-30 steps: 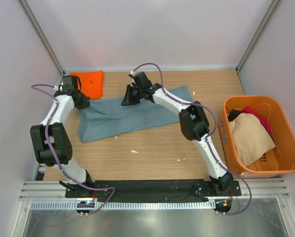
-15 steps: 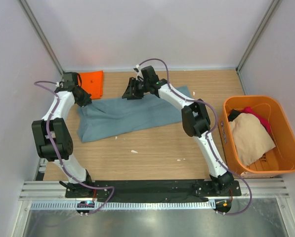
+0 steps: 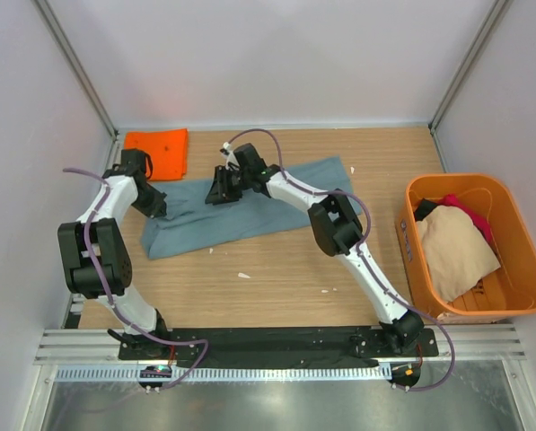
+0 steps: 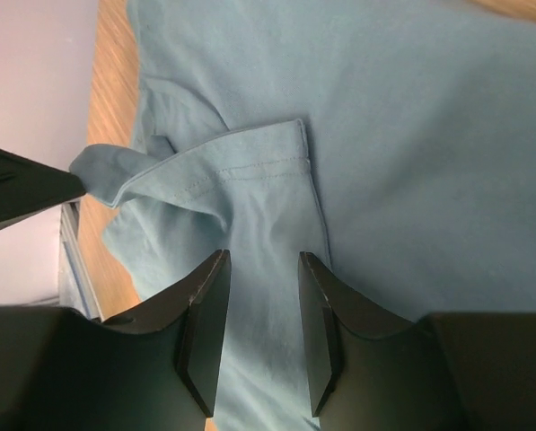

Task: Fold and stack the t-shirts
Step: Fold the tshirt

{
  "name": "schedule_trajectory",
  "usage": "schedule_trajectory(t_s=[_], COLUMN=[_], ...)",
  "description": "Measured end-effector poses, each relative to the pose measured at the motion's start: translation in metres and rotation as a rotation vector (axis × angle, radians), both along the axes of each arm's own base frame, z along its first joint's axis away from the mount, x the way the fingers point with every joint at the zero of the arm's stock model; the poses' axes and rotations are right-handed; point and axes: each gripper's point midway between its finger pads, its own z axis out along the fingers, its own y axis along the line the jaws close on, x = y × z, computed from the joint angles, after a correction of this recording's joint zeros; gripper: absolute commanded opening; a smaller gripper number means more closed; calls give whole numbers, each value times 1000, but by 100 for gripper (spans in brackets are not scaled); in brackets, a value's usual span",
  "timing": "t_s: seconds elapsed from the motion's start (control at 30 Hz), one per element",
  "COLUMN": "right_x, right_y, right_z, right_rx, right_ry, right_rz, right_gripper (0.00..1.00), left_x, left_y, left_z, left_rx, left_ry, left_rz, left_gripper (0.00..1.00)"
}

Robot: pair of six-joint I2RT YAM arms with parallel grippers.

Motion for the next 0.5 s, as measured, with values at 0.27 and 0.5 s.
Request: schedule_trajectory(t_s=[0.27, 0.5], right_x=[9, 26], right_y=[13, 13], right_z=[-7, -9], right_rx=[-8, -27], right_ry=[-92, -170], right_rz=[-10, -39], right_gripper=[42, 40], left_x=[-8, -14], left_y=[-1, -2], left_z=[-7, -10], left_rx=[-2, -3], left_ry=[23, 34], left_rz=[-1, -5], left_gripper=[0, 0])
